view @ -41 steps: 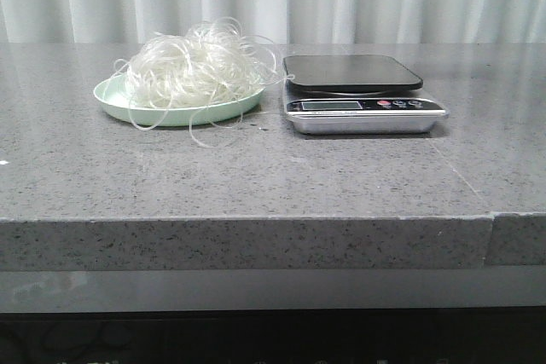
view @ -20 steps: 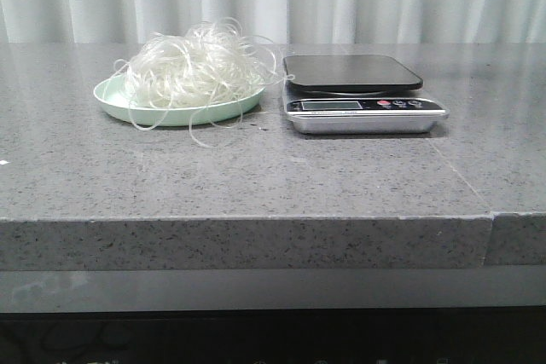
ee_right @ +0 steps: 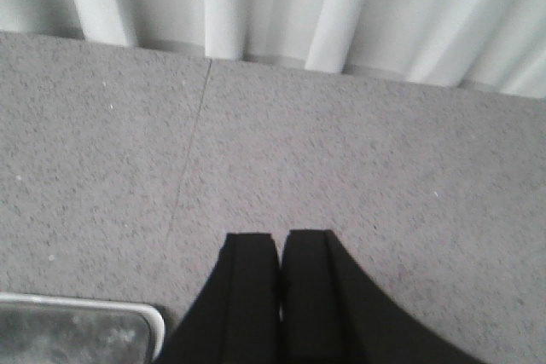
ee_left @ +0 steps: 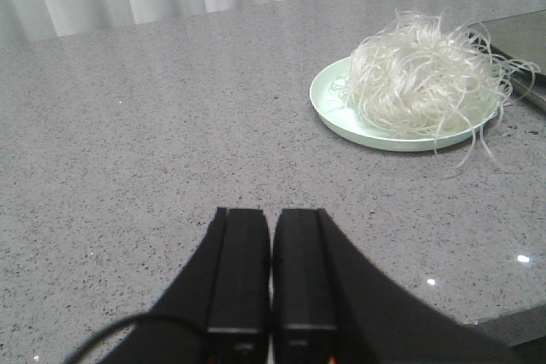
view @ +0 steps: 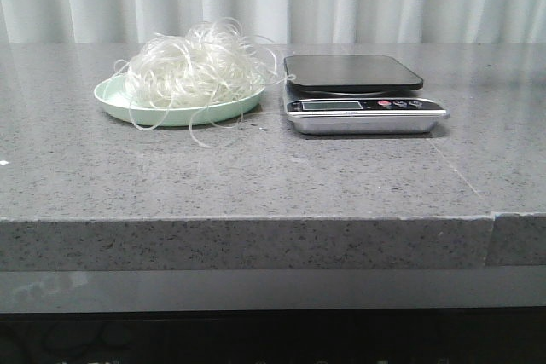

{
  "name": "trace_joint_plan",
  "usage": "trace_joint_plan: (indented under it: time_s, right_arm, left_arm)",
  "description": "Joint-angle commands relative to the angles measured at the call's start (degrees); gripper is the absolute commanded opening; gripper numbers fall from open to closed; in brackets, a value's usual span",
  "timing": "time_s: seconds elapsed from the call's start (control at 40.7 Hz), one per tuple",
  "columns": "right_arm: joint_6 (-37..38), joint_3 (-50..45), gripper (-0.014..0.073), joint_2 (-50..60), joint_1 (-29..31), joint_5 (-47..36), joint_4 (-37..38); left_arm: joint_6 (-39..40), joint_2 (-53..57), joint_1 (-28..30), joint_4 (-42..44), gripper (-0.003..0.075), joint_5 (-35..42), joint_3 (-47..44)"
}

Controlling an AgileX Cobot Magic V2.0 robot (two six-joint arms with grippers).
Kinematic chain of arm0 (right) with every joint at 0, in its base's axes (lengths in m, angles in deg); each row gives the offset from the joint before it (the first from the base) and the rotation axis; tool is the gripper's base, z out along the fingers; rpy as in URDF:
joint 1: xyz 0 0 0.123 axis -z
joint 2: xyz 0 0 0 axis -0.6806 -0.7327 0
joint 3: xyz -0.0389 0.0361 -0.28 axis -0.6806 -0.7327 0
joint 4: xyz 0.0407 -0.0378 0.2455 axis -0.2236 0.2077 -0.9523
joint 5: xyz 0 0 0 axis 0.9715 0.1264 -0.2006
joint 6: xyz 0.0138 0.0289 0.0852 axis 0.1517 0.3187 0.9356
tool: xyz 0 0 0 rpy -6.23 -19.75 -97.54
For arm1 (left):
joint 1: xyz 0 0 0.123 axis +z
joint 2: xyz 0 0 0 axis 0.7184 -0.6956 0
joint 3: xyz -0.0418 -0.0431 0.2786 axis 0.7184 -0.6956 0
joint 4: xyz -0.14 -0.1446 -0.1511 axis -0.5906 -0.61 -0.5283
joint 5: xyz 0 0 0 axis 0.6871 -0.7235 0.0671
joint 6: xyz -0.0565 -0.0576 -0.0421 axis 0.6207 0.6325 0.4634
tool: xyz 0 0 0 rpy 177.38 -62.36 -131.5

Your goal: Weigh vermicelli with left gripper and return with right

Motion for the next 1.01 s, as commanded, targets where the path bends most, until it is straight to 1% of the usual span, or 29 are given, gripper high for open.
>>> trace_joint_plan:
  time_s: [0.0, 0.246, 0.393, 0.639, 0.762, 0.885, 0.984]
  right_arm:
    - [0.2, -6.2, 0.0157, 8.3, 0.8, -8.2, 0.9]
    - [0.2, -25.0, 0.0157, 23.7, 1.0, -13.9, 0.9]
    - [0.2, -35.3, 0.0157, 33.5, 1.0, -14.9, 0.9]
    - [0.2, -52.8, 0.0157, 49.4, 1.0, -22.1, 0.3]
    - [0.2, -59.0, 0.0157, 55.9, 1.0, -24.5, 0.0]
    - [0.2, -63.2, 0.0157, 61.2, 1.0, -22.8, -1.4]
    - [0.2, -66.6, 0.0157, 65.1, 1.0, -23.4, -3.3]
  left_arm:
    - [0.7, -0.6, -0.5, 0.7, 0.0138, 4.1, 1.4]
    - [0.7, -0.6, -0.5, 0.7, 0.0138, 4.1, 1.4]
    - [0.7, -0.6, -0.5, 0.7, 0.0138, 4.1, 1.4]
    - [0.7, -0.6, -0.5, 0.7, 0.0138, 4.1, 1.4]
    - [0.7, -0.6, -0.5, 0.7, 0.0138, 4.1, 1.4]
    - [0.7, -0.6, -0.5, 0.7, 0.0138, 4.1, 1.4]
    - [0.7, -0.6, -0.5, 0.7, 0.0138, 4.1, 1.4]
